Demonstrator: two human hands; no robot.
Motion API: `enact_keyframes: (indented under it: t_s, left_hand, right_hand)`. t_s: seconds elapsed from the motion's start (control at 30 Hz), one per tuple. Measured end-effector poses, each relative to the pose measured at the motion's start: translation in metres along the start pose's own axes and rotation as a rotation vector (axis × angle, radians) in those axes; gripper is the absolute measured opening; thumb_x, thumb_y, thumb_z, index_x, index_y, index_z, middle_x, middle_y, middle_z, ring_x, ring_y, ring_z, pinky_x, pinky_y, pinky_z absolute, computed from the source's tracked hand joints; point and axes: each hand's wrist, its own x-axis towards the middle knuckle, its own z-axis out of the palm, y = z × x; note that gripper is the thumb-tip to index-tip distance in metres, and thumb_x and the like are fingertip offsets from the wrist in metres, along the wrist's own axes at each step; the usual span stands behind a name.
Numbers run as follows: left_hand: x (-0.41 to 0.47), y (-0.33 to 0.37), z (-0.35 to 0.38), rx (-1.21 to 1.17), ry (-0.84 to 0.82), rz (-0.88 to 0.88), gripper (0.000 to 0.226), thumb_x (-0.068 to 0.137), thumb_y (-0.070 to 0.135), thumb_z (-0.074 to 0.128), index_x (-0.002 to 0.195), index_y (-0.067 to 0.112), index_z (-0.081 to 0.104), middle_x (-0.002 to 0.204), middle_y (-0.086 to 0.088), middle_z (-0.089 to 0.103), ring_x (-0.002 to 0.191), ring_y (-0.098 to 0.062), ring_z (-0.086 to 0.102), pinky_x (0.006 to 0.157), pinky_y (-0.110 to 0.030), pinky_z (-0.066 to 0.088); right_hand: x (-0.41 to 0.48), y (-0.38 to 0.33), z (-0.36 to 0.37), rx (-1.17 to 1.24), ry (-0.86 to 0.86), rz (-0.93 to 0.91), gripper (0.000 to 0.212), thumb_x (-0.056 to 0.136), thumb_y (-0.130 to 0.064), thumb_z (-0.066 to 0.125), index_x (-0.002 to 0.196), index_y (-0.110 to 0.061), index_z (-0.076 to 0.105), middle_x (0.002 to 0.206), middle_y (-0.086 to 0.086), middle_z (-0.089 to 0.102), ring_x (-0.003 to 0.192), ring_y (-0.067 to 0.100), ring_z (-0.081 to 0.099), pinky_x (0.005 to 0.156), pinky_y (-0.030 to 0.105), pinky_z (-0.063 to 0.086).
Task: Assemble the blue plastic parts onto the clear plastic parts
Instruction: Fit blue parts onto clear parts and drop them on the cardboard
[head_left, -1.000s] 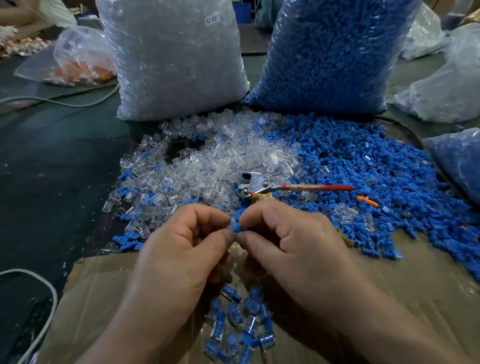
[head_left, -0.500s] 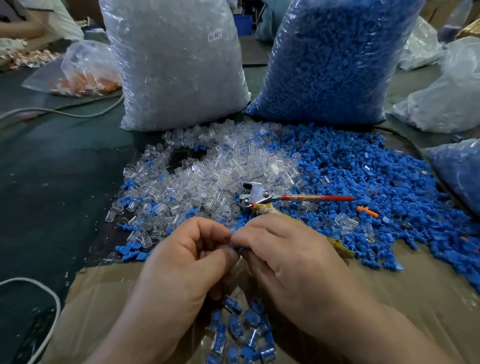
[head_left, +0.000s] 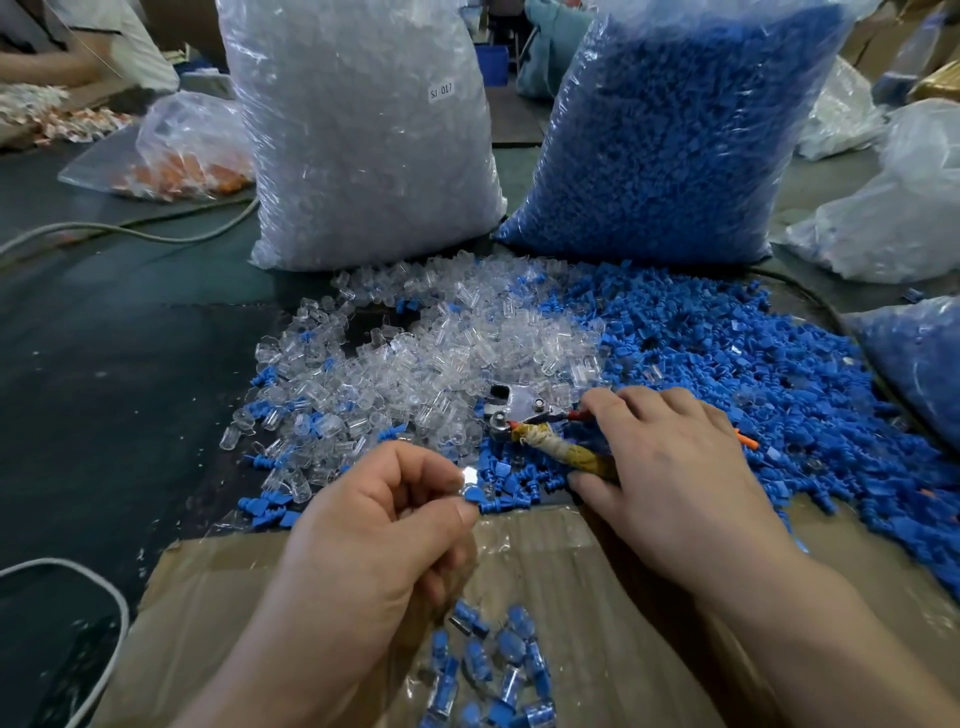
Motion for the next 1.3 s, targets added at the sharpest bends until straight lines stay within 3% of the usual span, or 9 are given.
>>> enact_keyframes:
  t_s: [0.17, 0.3, 0.4, 0.57, 0.67, 0.93, 1.03, 1.13, 1.3]
  left_hand:
    - [0.002, -0.002, -0.001, -0.002, 0.033, 0.010, 0.023, 0.076, 0.007, 0.076, 0.076, 0.030, 0.073, 0.057, -0.007, 0.065, 0.047, -0.015, 0.058, 0.045, -0.018, 0.049]
    - [0.005, -0.004, -0.008, 0.007, 0.090, 0.033, 0.026, 0.080, 0.005, 0.074, 0.077, 0.031, 0.073, 0.058, -0.007, 0.066, 0.046, -0.015, 0.057, 0.043, -0.020, 0.048]
    - [0.004, -0.001, -0.008, -0.106, 0.133, 0.052, 0.024, 0.080, 0.001, 0.070, 0.075, 0.025, 0.073, 0.058, -0.009, 0.063, 0.045, -0.015, 0.054, 0.040, -0.020, 0.046]
    - [0.003, 0.000, -0.010, -0.243, 0.157, 0.089, 0.015, 0.073, 0.004, 0.067, 0.076, 0.018, 0.072, 0.062, -0.007, 0.063, 0.047, -0.013, 0.053, 0.039, -0.019, 0.044]
    - [0.002, -0.001, -0.012, -0.126, 0.156, 0.140, 0.020, 0.080, 0.002, 0.068, 0.079, 0.021, 0.072, 0.065, -0.007, 0.064, 0.050, -0.013, 0.055, 0.041, -0.021, 0.046]
    - [-0.002, 0.003, -0.015, -0.111, 0.134, 0.211, 0.015, 0.066, 0.019, 0.069, 0.080, 0.025, 0.073, 0.063, -0.005, 0.064, 0.050, -0.013, 0.057, 0.044, -0.019, 0.048]
    - [-0.002, 0.001, -0.016, -0.079, 0.138, 0.241, 0.014, 0.067, 0.020, 0.071, 0.081, 0.026, 0.072, 0.063, -0.005, 0.065, 0.051, -0.014, 0.058, 0.046, -0.020, 0.050]
    - [0.002, -0.002, -0.019, -0.055, 0.164, 0.262, 0.018, 0.079, 0.009, 0.071, 0.082, 0.027, 0.072, 0.063, -0.005, 0.064, 0.051, -0.014, 0.057, 0.046, -0.020, 0.049]
    - [0.003, -0.003, -0.019, -0.040, 0.134, 0.257, 0.015, 0.067, 0.027, 0.069, 0.082, 0.028, 0.071, 0.065, -0.004, 0.066, 0.055, -0.013, 0.060, 0.047, -0.021, 0.050]
  right_hand:
    - [-0.004, 0.002, -0.008, 0.062, 0.068, -0.007, 0.052, 0.086, -0.055, 0.048, 0.133, -0.034, 0.040, 0.114, -0.007, 0.052, 0.105, 0.019, 0.039, 0.093, 0.040, 0.034]
    - [-0.013, 0.000, -0.019, 0.243, 0.138, -0.074, 0.053, 0.084, -0.056, 0.044, 0.131, -0.034, 0.036, 0.110, -0.013, 0.049, 0.101, 0.012, 0.037, 0.082, 0.032, 0.037]
    - [-0.022, -0.002, -0.025, 0.260, 0.085, -0.169, 0.054, 0.081, -0.059, 0.040, 0.131, -0.037, 0.038, 0.110, -0.019, 0.049, 0.102, 0.008, 0.042, 0.079, 0.027, 0.037]
    - [-0.026, -0.007, -0.029, 0.270, -0.003, -0.263, 0.058, 0.075, -0.056, 0.034, 0.130, -0.039, 0.041, 0.114, -0.019, 0.051, 0.107, 0.006, 0.043, 0.087, 0.024, 0.040]
    - [-0.027, -0.007, -0.029, 0.304, -0.016, -0.287, 0.056, 0.074, -0.057, 0.033, 0.129, -0.045, 0.035, 0.115, -0.023, 0.048, 0.110, 0.004, 0.042, 0.092, 0.026, 0.042]
    - [-0.028, -0.005, -0.027, 0.278, -0.019, -0.348, 0.055, 0.078, -0.059, 0.039, 0.131, -0.045, 0.034, 0.118, -0.024, 0.048, 0.113, 0.004, 0.042, 0.094, 0.024, 0.042]
    - [-0.028, -0.008, -0.025, 0.251, -0.027, -0.371, 0.052, 0.078, -0.060, 0.038, 0.129, -0.046, 0.035, 0.114, -0.023, 0.049, 0.110, 0.006, 0.043, 0.092, 0.023, 0.041]
    - [-0.027, -0.005, -0.024, 0.301, 0.006, -0.333, 0.056, 0.076, -0.058, 0.035, 0.130, -0.043, 0.041, 0.114, -0.024, 0.049, 0.110, 0.003, 0.042, 0.089, 0.017, 0.037]
    - [-0.027, -0.006, -0.026, 0.403, 0.032, -0.313, 0.054, 0.074, -0.056, 0.037, 0.127, -0.044, 0.042, 0.112, -0.029, 0.044, 0.109, -0.004, 0.040, 0.084, 0.012, 0.035]
